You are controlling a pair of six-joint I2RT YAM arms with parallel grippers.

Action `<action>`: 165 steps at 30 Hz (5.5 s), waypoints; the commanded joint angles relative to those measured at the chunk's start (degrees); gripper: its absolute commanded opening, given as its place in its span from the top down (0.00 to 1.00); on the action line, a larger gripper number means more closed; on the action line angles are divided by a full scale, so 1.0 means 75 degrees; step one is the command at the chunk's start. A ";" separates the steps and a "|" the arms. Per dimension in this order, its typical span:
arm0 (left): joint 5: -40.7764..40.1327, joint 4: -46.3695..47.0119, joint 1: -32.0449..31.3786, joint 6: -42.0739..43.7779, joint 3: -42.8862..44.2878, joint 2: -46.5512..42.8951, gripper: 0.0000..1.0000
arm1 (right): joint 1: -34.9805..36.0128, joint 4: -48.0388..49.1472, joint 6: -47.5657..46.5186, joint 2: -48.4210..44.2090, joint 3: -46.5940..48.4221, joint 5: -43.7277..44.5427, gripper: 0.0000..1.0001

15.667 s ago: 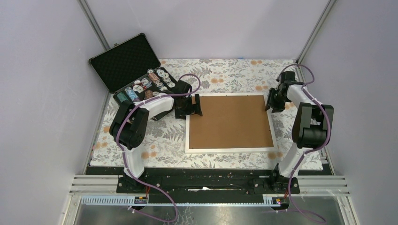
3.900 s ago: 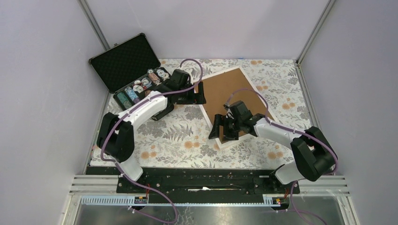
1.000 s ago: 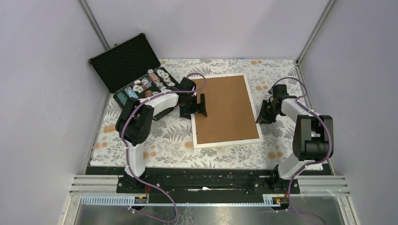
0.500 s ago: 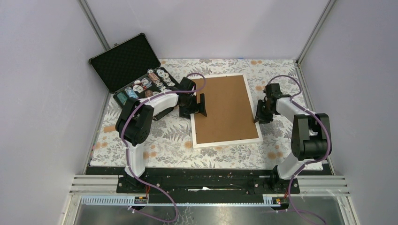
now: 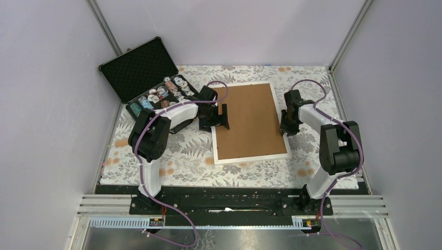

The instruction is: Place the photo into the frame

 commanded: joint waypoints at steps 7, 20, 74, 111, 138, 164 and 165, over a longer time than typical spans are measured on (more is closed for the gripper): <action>0.0918 0.0653 -0.0356 -0.0220 0.0018 0.0076 0.01 | 0.0977 0.0642 0.0807 -0.0143 -0.0069 -0.1796 0.47; 0.0977 0.0614 -0.0352 -0.0199 0.0068 0.0035 0.01 | -0.0105 0.0951 0.0536 0.0383 0.0409 -0.2853 0.31; 0.0956 0.0451 -0.0169 0.0249 0.0227 -0.0208 0.01 | -0.0818 -0.0415 0.0196 -0.0618 0.0730 -0.0751 0.54; 0.1025 0.0495 -0.0145 0.0219 0.0211 -0.0171 0.01 | -0.0983 0.0269 -0.0081 0.0982 0.0884 -0.2099 0.75; 0.1287 0.0719 -0.0157 0.0108 0.0095 -0.0137 0.01 | 0.0187 0.0120 0.0421 0.2007 0.0744 -0.1075 0.64; 0.1143 0.0610 -0.0145 0.0334 0.0175 -0.0199 0.01 | 0.0151 0.1151 0.0889 0.0202 -0.0168 -0.3453 0.34; 0.1162 0.0613 -0.0154 0.0330 0.0180 -0.0184 0.01 | 0.0243 0.1419 0.1019 -0.0051 -0.0565 -0.3756 0.34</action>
